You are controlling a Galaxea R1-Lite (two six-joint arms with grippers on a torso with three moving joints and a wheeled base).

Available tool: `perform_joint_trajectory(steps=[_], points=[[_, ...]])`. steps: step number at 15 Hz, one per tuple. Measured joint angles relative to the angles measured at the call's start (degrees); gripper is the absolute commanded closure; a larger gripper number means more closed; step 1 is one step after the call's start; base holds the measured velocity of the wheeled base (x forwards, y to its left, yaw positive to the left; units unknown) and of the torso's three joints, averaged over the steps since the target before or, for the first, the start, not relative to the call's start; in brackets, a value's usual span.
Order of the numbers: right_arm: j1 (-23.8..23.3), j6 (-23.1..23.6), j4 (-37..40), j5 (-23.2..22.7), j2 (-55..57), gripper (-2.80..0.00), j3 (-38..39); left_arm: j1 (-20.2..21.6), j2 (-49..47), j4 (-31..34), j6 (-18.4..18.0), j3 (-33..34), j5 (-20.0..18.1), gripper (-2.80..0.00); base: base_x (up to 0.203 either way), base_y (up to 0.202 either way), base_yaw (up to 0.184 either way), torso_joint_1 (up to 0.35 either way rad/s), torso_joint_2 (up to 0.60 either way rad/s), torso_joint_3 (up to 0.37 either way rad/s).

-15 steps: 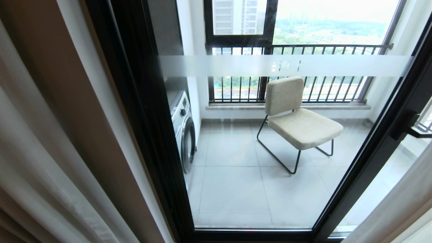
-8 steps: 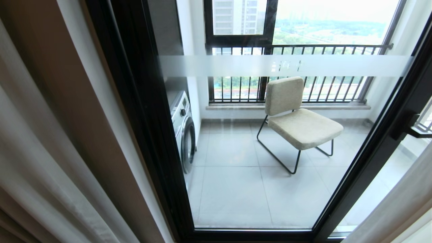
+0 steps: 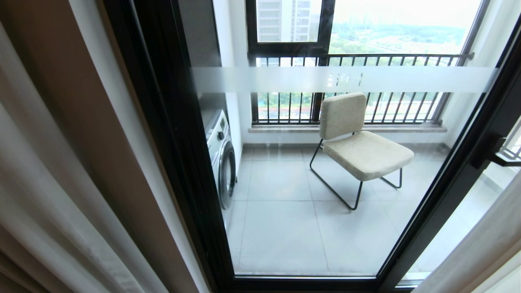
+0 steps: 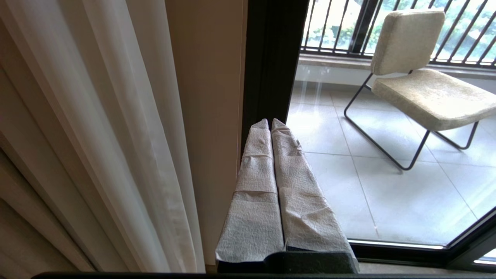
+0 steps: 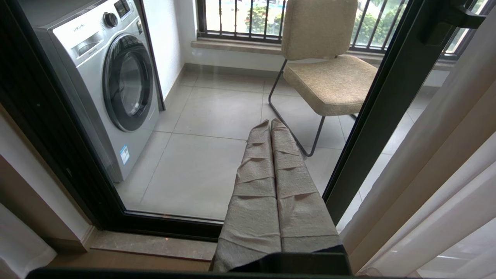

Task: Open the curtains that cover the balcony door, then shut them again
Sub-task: Pull the inner curtains open on both sides

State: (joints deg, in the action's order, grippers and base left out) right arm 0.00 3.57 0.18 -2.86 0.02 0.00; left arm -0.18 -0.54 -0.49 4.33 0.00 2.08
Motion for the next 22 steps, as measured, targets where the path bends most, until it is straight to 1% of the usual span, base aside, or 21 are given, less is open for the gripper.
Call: perform_joint_trajectory(steps=[22], points=[[0.0, 0.0, 0.0, 0.0, 0.0, 0.00, 0.0, 0.0, 0.5, -0.1, 0.2, 0.0, 0.0, 0.00, 0.000, 0.000, 0.000, 0.000, 0.00, 0.000]])
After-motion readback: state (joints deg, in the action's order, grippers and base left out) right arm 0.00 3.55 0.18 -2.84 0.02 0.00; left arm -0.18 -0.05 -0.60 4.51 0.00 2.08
